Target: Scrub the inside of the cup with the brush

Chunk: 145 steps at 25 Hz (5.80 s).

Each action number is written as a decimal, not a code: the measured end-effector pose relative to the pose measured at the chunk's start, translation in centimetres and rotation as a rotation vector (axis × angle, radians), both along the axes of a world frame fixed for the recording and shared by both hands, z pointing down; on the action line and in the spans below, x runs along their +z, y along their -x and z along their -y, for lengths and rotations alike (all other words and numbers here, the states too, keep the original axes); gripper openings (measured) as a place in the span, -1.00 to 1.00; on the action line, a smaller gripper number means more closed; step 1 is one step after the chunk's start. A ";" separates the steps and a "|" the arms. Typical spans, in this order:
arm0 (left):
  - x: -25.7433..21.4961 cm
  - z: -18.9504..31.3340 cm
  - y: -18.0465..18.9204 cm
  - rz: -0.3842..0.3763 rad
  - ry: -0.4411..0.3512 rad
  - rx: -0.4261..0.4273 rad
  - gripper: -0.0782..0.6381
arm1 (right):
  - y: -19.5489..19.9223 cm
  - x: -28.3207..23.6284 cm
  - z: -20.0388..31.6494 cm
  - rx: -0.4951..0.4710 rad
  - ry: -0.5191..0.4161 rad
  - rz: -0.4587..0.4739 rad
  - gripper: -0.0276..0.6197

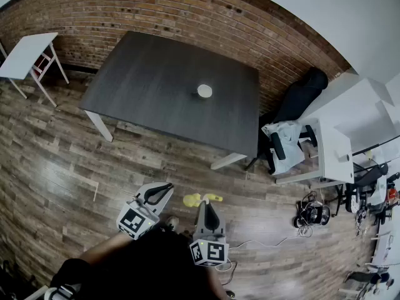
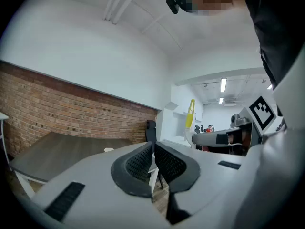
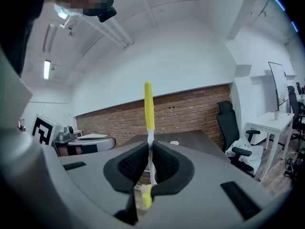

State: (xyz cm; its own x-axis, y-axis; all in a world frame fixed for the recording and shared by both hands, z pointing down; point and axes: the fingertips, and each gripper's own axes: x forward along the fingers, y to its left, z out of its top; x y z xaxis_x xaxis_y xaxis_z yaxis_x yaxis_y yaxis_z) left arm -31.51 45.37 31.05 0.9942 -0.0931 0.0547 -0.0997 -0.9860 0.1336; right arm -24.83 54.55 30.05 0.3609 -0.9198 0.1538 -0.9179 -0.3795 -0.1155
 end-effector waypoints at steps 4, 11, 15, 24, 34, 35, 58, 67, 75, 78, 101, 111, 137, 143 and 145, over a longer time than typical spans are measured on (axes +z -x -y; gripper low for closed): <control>0.2 -0.1 0.5 -0.002 0.003 0.007 -0.67 | 0.5 0.0 0.0 0.007 0.003 0.000 -0.78; 0.1 0.4 1.4 -0.008 0.001 0.007 -0.67 | 1.4 -0.2 0.5 0.011 0.003 -0.008 -0.78; 0.1 0.9 2.0 -0.004 -0.004 0.015 -0.67 | 1.8 -0.4 1.0 0.028 -0.013 0.014 -0.78; 0.6 3.0 4.4 -0.008 -0.006 0.038 -0.67 | 4.0 -0.2 3.0 0.053 -0.022 0.012 -0.78; 2.1 4.3 5.7 -0.003 0.009 0.061 -0.67 | 5.3 0.8 4.4 0.084 -0.010 0.006 -0.78; 2.2 4.5 5.7 -0.001 0.012 0.058 -0.67 | 5.2 0.9 4.6 0.080 -0.008 0.005 -0.78; 3.1 12.6 -14.3 0.029 0.022 0.011 -0.67 | -15.1 1.1 13.8 0.001 -0.022 0.015 -0.78; 2.9 16.0 -23.2 0.036 0.033 -0.037 -0.67 | -24.1 0.7 17.2 -0.042 -0.023 0.011 -0.78; 3.7 18.1 -28.9 0.087 -0.004 -0.081 -0.67 | -30.4 0.6 19.7 -0.096 -0.028 0.017 -0.78; 4.1 19.1 -29.7 0.102 -0.007 -0.086 -0.67 | -31.8 1.1 20.8 -0.096 -0.022 0.024 -0.78; 8.3 35.1 -33.8 0.161 0.034 0.046 -0.67 | -36.3 2.8 35.6 0.068 0.032 0.034 -0.78; 12.9 38.6 -35.0 0.213 0.007 0.145 -0.67 | -37.4 4.1 40.2 0.135 0.051 0.024 -0.78; 30.9 42.7 -40.9 0.451 0.001 0.077 -0.40 | -44.2 11.5 48.5 -0.034 0.064 0.088 -0.78; 33.8 43.2 -42.1 0.484 -0.012 0.077 -0.40 | -45.4 13.6 50.0 -0.036 0.059 0.088 -0.78; 34.4 43.1 -42.4 0.490 -0.016 0.083 -0.40 | -45.6 14.2 50.5 -0.038 0.057 0.090 -0.78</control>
State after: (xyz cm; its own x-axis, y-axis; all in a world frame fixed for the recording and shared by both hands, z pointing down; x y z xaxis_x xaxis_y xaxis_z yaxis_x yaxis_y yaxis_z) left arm 10.91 2.28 65.44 0.8558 -0.0189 0.5169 -0.0678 -0.9948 0.0760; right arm 20.78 4.09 44.21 0.3086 -0.9214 0.2363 -0.9187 -0.3531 -0.1771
